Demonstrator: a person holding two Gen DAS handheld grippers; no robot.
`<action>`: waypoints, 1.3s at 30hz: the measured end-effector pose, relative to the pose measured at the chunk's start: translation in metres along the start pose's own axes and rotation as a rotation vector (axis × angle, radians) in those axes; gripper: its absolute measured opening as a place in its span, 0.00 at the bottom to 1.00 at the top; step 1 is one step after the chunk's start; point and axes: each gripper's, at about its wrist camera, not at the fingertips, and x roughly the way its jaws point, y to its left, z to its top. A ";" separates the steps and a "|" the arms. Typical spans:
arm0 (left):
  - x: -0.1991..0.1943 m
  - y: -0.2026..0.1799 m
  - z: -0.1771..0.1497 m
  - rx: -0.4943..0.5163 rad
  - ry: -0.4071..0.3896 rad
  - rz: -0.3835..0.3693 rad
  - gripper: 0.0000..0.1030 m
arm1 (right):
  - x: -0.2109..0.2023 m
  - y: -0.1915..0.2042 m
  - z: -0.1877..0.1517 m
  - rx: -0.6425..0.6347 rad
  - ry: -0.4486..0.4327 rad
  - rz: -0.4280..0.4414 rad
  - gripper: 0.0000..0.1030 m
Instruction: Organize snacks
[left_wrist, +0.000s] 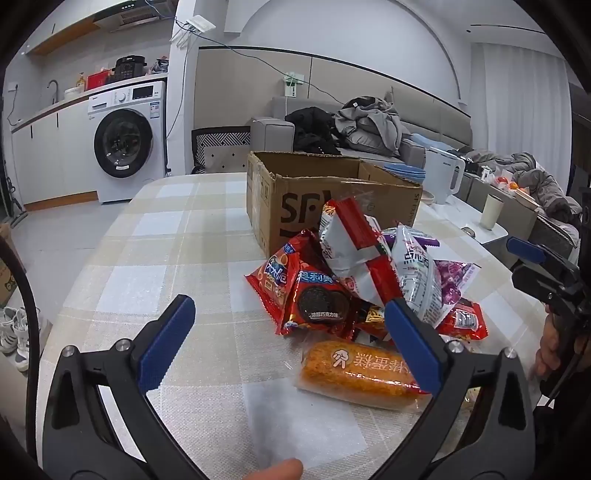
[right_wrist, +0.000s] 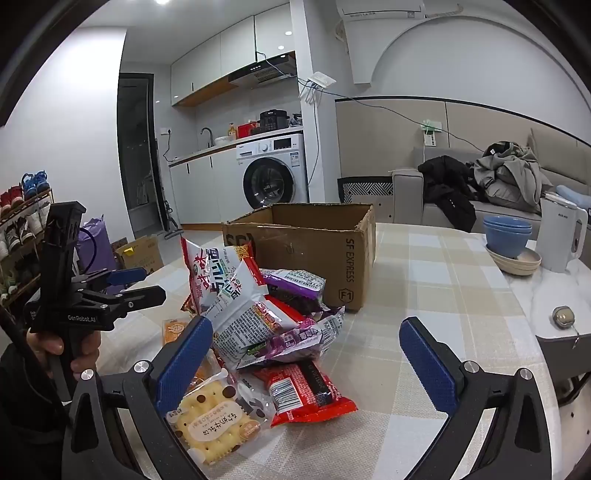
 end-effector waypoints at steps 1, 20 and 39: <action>0.000 0.000 0.000 0.000 -0.003 0.002 0.99 | 0.000 0.000 0.000 -0.003 -0.006 0.000 1.00; -0.001 0.000 0.000 0.008 -0.009 0.009 0.99 | 0.001 -0.001 0.000 -0.001 0.008 -0.003 1.00; -0.001 -0.002 0.001 0.012 -0.011 0.012 0.99 | 0.001 -0.001 0.000 0.000 0.011 -0.003 1.00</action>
